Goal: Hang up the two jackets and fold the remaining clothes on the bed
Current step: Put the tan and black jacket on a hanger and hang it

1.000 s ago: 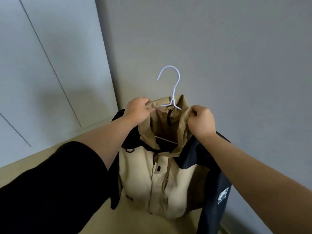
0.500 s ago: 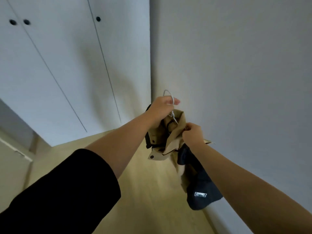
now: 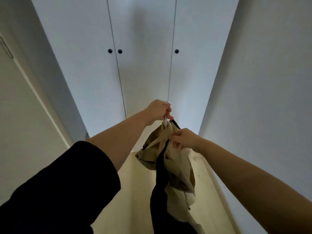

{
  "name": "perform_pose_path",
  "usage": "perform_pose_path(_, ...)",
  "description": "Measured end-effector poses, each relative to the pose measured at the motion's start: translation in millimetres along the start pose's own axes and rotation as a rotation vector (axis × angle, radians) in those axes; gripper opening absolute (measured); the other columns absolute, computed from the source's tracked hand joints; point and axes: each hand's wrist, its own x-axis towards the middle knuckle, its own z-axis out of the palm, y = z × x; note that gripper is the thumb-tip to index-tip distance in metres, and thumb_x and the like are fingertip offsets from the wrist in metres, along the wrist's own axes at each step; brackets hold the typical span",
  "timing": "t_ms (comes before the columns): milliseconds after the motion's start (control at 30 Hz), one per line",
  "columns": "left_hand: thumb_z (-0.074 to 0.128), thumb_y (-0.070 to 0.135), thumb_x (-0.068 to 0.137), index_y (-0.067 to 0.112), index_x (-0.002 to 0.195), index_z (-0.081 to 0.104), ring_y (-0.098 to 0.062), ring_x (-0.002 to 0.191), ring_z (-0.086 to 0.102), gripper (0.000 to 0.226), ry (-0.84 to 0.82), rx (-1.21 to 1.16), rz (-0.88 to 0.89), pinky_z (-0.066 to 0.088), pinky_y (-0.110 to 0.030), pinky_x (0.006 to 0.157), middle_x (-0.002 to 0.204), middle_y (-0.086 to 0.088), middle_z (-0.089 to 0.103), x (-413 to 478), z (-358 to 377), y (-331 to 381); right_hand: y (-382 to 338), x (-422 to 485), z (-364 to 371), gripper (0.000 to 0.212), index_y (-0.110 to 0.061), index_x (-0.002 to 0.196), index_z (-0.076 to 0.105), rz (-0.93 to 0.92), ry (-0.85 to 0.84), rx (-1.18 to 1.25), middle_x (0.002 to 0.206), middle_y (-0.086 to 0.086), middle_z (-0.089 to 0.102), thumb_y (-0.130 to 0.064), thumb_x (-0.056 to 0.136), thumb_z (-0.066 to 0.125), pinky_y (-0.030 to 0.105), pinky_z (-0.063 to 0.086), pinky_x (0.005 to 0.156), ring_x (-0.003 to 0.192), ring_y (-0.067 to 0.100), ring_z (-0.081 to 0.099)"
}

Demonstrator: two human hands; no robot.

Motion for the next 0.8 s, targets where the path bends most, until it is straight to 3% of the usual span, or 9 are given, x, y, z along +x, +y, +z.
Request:
perform_pose_path(67, 0.041, 0.007, 0.099, 0.005, 0.073, 0.055, -0.015, 0.061, 0.067, 0.03, -0.021, -0.001, -0.002, 0.052, -0.019, 0.057, 0.054, -0.002, 0.056, 11.2, -45.0, -8.3, -28.8, 36.5, 9.5, 0.023, -0.011, 0.077, 0.064, 0.022, 0.075, -0.032, 0.063, 0.0, 0.06, -0.022, 0.093, 0.051, 0.015, 0.047, 0.057, 0.053, 0.01, 0.055)
perform_pose_path(200, 0.041, 0.005, 0.097, 0.008, 0.073, 0.056, -0.012, 0.055, 0.063, 0.028, 0.017, 0.049, -0.002, 0.048, -0.016, 0.054, 0.046, 0.004, 0.052, 35.4, -115.5, -25.2, -74.4, 98.9, 24.1, 0.028, -0.004, 0.066, 0.059, 0.013, 0.191, -0.084, 0.063, 0.006, 0.055, -0.014, 0.09, 0.051, 0.024, 0.045, 0.058, 0.057, 0.017, 0.051)
perform_pose_path(300, 0.042, 0.006, 0.096, 0.01, 0.07, 0.058, -0.009, 0.049, 0.059, 0.03, 0.127, 0.042, -0.016, 0.047, -0.015, 0.051, 0.047, 0.005, 0.051, 62.2, -160.0, -35.9, -107.2, 147.9, 27.6, 0.021, 0.001, 0.076, 0.066, -0.05, 0.256, -0.084, 0.067, 0.007, 0.058, -0.011, 0.086, 0.052, 0.027, 0.045, 0.063, 0.065, 0.02, 0.053)
perform_pose_path(400, 0.043, 0.003, 0.094, 0.012, 0.071, 0.06, -0.011, 0.052, 0.053, 0.03, 0.264, 0.04, 0.0, 0.048, -0.021, 0.06, 0.056, 0.0, 0.052, 94.7, -206.6, -50.3, -138.9, 201.3, 29.3, 0.018, -0.006, 0.078, 0.065, -0.128, 0.253, -0.104, 0.075, 0.006, 0.063, -0.011, 0.088, 0.052, 0.025, 0.045, 0.065, 0.071, 0.02, 0.057)
perform_pose_path(567, 0.043, 0.002, 0.093, 0.013, 0.067, 0.061, -0.01, 0.046, 0.042, 0.034, 0.39, 0.096, 0.022, 0.048, -0.024, 0.058, 0.044, 0.005, 0.047, 162.1, -298.2, -65.1, -189.4, 316.1, 17.4, 0.02, -0.005, 0.1, 0.067, -0.274, 0.259, -0.198, 0.097, 0.007, 0.067, -0.013, 0.091, 0.05, 0.025, 0.042, 0.077, 0.086, 0.018, 0.058)
perform_pose_path(800, 0.043, 0.003, 0.096, 0.009, 0.064, 0.059, -0.012, 0.041, 0.036, 0.036, 0.362, 0.132, -0.002, 0.041, -0.024, 0.05, 0.039, 0.006, 0.041, 268.3, -400.1, -52.5, -277.7, 487.0, -20.9, 0.042, -0.01, 0.132, 0.043, -0.383, 0.368, -0.204, 0.128, 0.011, 0.047, -0.013, 0.09, 0.052, 0.028, 0.039, 0.078, 0.099, 0.021, 0.051)
